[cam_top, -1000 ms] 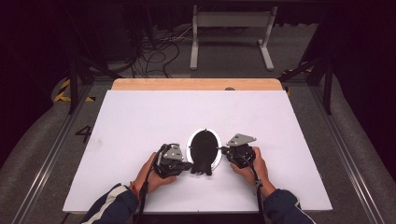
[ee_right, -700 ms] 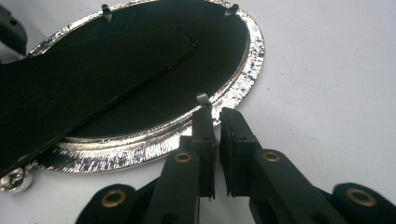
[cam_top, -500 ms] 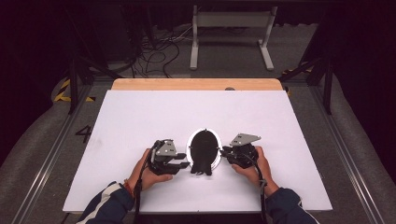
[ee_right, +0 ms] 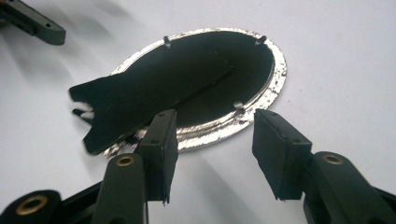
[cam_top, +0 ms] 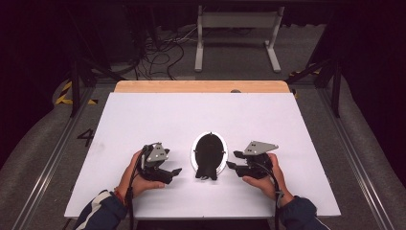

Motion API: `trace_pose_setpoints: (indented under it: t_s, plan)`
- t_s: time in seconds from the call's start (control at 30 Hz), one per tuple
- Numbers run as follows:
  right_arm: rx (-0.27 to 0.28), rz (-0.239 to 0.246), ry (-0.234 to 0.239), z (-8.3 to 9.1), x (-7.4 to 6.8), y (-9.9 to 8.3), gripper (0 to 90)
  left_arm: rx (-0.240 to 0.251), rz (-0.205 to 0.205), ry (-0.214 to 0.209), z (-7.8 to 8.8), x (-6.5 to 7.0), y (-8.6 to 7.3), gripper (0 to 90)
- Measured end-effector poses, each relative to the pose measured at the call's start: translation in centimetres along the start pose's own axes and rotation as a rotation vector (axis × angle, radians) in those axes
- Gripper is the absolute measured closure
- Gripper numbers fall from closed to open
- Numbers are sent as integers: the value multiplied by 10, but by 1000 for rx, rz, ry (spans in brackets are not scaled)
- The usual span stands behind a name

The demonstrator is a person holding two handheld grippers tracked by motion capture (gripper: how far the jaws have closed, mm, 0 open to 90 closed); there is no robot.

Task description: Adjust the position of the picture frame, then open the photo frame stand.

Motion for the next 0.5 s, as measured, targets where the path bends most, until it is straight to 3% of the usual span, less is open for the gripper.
trace_pose_setpoints:
  t_s: [0.13,0.23,0.33,0.5]
  plan:
    - [-17,-5,11,8,-6,-8,494,8,16,5,15,-5,-12,159]
    - [-36,-1,32,11,-11,-13,533,10,30,48,26,-12,-21,158]
    - [-55,8,48,12,-16,-16,568,33,71,76,39,-17,-29,158]
    - [-75,9,67,9,-22,-18,573,33,81,94,51,-17,-41,170]
Point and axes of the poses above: each handheld gripper's, and its own axes: z roughly backward along the jaws, y roughly out of its top, x roughly to its right, the point moved 5 cm from there along -z, roughly forward along the jaws, and after that the axes turned 8 degrees about x, right-handed, at the moved point
